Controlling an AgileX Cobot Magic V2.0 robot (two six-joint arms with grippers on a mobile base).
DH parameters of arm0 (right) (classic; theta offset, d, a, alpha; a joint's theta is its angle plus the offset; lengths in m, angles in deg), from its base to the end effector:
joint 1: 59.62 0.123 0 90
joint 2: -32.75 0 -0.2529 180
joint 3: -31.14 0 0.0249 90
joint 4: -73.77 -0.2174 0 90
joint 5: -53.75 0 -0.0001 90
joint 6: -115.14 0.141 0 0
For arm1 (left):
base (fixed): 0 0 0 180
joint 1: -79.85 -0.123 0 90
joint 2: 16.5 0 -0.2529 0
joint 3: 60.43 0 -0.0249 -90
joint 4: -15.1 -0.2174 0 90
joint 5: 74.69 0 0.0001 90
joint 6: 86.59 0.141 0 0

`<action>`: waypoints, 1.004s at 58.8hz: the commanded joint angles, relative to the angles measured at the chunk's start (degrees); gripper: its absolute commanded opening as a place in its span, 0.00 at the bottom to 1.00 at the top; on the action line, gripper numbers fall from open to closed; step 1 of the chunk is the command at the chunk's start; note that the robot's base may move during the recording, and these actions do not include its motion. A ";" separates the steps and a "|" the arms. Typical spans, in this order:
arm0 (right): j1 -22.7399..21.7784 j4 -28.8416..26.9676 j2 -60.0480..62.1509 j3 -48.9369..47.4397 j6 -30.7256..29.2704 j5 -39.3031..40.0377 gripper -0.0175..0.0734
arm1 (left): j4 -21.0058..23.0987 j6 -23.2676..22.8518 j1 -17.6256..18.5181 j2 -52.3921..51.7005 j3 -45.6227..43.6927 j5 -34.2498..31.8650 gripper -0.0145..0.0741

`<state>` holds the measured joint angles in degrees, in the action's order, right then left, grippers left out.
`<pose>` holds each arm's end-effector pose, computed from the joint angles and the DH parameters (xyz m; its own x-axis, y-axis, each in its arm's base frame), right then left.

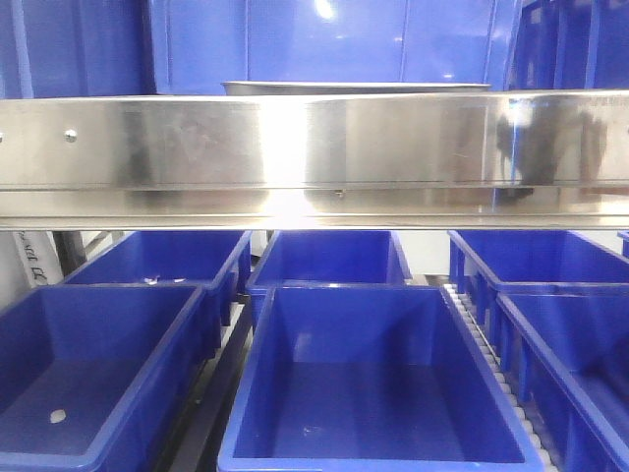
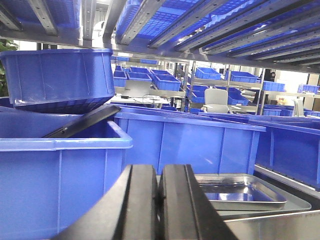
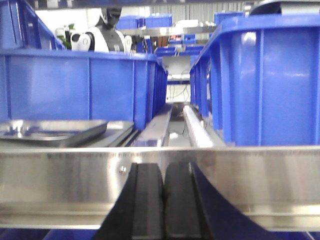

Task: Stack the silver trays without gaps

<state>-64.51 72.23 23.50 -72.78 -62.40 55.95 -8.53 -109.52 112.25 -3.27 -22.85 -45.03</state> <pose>0.1046 -0.0091 0.2229 0.1249 0.0593 -0.9904 0.0777 0.9946 0.0694 0.0504 0.0012 0.3653 0.1569 -0.1424 -0.9773 0.3672 0.9270 -0.0761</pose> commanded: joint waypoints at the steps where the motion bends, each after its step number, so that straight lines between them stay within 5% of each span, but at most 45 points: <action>1: -0.21 -0.17 0.47 0.14 -0.46 -0.73 0.11 | -0.02 -0.27 -0.09 -0.43 0.10 -0.76 0.16; 59: -0.21 -0.25 0.47 0.14 -0.23 -8.17 0.11 | -0.02 -0.27 -0.09 -0.43 0.10 -0.76 0.16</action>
<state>-64.51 72.13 23.50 -72.63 -62.51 47.39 -8.53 -109.52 112.25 -3.27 -22.85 -45.03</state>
